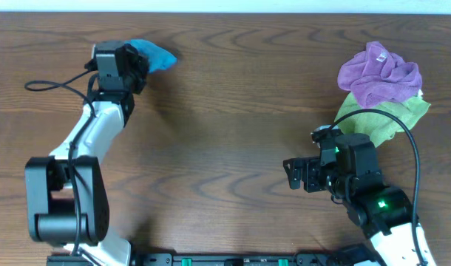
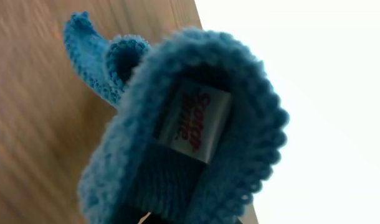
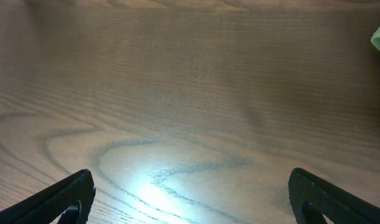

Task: Fold the cloth
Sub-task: 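Carry the folded blue cloth to the far left with the left gripper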

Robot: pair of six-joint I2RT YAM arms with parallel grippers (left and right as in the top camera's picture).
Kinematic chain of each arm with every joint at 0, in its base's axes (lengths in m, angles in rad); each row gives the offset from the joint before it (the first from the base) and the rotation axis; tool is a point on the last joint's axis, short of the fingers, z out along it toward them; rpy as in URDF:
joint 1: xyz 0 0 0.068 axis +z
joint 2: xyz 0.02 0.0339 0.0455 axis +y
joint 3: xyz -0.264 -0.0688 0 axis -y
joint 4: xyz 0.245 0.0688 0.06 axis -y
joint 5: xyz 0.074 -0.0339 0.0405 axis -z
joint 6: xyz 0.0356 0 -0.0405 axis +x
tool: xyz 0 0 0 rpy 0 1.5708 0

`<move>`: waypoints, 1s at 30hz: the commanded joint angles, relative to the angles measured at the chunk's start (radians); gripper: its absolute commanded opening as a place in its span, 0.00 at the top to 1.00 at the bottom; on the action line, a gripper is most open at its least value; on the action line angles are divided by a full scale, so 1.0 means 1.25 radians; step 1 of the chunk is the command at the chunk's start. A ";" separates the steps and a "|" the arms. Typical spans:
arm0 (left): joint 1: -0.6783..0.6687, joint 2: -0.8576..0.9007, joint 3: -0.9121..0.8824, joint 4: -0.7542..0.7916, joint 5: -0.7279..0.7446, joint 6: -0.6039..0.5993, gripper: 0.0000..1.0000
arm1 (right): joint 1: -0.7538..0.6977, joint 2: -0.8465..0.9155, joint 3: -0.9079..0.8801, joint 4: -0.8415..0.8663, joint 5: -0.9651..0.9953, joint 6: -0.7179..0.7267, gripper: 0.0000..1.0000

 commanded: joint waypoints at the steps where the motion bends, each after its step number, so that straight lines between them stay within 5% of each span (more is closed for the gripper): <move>1: 0.016 0.069 0.047 0.024 -0.060 -0.006 0.94 | -0.006 -0.002 -0.001 -0.001 -0.003 0.009 0.01; 15: 0.026 0.206 0.156 0.055 -0.230 0.003 0.94 | -0.006 -0.002 -0.001 -0.001 -0.004 0.009 0.01; 24: 0.026 0.244 0.156 0.037 -0.241 0.003 0.94 | -0.006 -0.002 -0.001 -0.001 -0.003 0.009 0.01; 28: 0.027 0.244 0.156 0.029 -0.241 0.013 0.76 | -0.006 -0.002 -0.001 -0.001 -0.003 0.009 0.01; 30: 0.027 0.244 0.156 0.029 -0.237 0.049 0.54 | -0.006 -0.002 -0.001 -0.001 -0.003 0.009 0.01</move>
